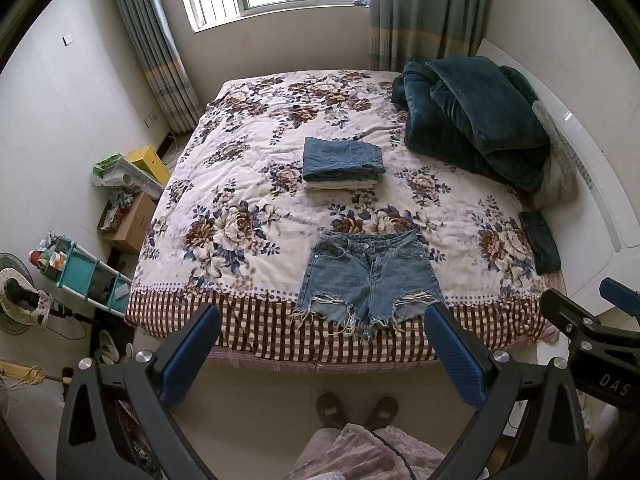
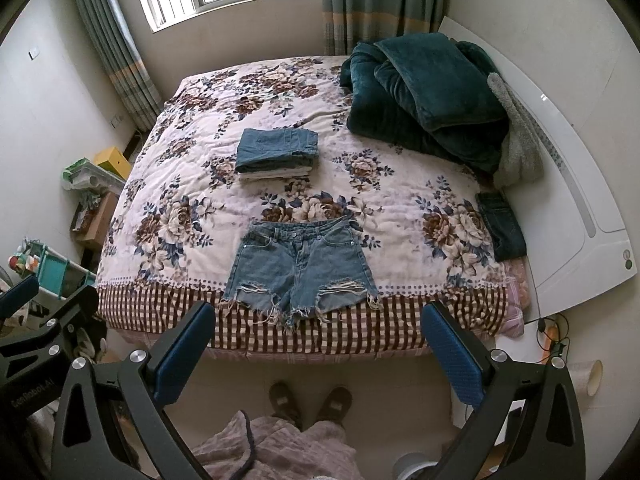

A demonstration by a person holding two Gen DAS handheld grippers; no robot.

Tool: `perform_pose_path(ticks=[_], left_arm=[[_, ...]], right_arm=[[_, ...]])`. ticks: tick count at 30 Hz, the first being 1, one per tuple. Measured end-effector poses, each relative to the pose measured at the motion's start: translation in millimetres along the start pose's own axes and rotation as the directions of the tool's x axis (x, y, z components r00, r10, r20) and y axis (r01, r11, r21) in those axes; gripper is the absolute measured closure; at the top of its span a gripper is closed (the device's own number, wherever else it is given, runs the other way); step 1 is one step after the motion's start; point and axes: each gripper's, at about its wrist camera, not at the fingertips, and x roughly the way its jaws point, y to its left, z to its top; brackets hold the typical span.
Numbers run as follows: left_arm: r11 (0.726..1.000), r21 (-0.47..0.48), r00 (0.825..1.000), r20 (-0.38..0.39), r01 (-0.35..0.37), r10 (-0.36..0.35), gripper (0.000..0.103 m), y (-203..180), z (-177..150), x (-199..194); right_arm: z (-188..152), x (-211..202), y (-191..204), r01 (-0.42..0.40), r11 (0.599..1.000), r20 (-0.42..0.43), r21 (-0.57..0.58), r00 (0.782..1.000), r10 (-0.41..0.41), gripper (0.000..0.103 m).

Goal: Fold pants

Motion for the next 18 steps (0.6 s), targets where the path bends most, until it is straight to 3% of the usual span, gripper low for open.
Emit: perform_pose_path(ticks=[18], left_arm=[[1.0, 0.0, 1.0, 0.0, 0.005, -0.005, 0.0, -2.9, 1.9, -1.3]], right_arm=[[10.4, 0.1, -6.4, 0.003, 1.0, -0.001, 0.011, 1.0, -0.003, 0.0]])
